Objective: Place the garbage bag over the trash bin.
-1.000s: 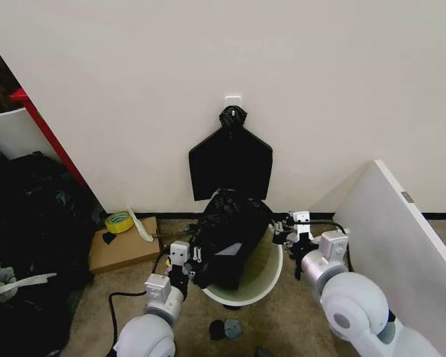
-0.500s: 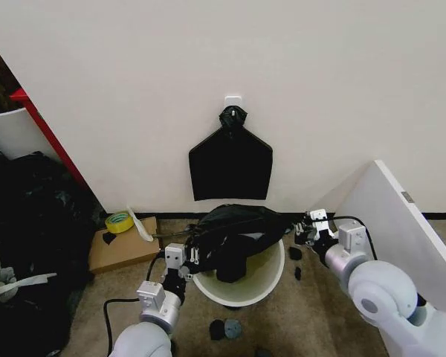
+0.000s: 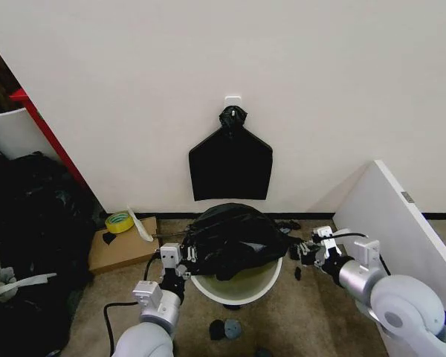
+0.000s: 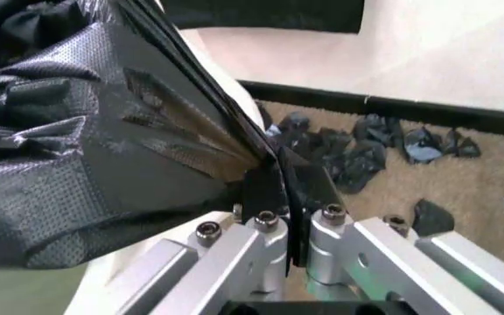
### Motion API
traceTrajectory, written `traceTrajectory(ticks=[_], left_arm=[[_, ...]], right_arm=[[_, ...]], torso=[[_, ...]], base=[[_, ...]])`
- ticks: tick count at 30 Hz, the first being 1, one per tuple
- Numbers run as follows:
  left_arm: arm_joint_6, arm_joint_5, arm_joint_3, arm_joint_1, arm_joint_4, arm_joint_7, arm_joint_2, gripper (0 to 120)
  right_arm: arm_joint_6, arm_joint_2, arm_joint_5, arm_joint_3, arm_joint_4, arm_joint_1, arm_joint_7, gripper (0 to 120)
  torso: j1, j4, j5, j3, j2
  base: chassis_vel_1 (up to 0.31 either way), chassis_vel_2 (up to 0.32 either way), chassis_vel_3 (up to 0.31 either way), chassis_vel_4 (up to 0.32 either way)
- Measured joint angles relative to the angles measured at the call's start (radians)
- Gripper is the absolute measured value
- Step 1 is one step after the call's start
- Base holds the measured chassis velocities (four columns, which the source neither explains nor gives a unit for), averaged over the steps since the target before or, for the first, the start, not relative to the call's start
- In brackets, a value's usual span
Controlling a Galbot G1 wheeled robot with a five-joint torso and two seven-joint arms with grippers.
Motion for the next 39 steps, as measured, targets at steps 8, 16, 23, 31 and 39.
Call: traceTrajectory(ticks=[8,16,23,31,39], left_arm=[[0.008,-0.024,0.001,0.007,-0.020,0.000,0.001,3],[0.031,-0.022,0.002,0.018,-0.028,0.012,0.011,3],[0.041,-0.028,-0.003,0.003,-0.008,0.007,0.014,3],[0.063,-0.053,-0.005,-0.025,0.004,-0.006,0.022,3],[0.072,-0.058,-0.005,-0.029,-0.005,-0.005,0.028,3]], right_arm=[[0.024,0.064,-0.015,0.000,0.001,-0.043,-0.016,0],[0.058,0.133,-0.012,0.034,0.030,-0.069,0.052,19],[0.076,0.179,0.011,0.146,0.066,-0.186,0.056,43],[0.076,0.185,0.073,0.315,0.151,-0.277,0.057,73],[0.054,0.180,0.104,0.343,0.189,-0.293,0.017,98]], torso=[[0.000,0.0001,0.0001,0.000,0.000],[0.000,0.0004,0.0000,0.000,0.000],[0.000,0.0000,0.0000,0.000,0.000],[0.000,0.0001,-0.0001,0.000,0.000],[0.000,0.0002,0.0000,0.000,0.000]], base=[[0.000,0.000,0.000,0.000],[0.000,0.000,0.000,0.000],[0.000,0.000,0.000,0.000],[0.000,0.000,0.000,0.000],[0.000,0.000,0.000,0.000]])
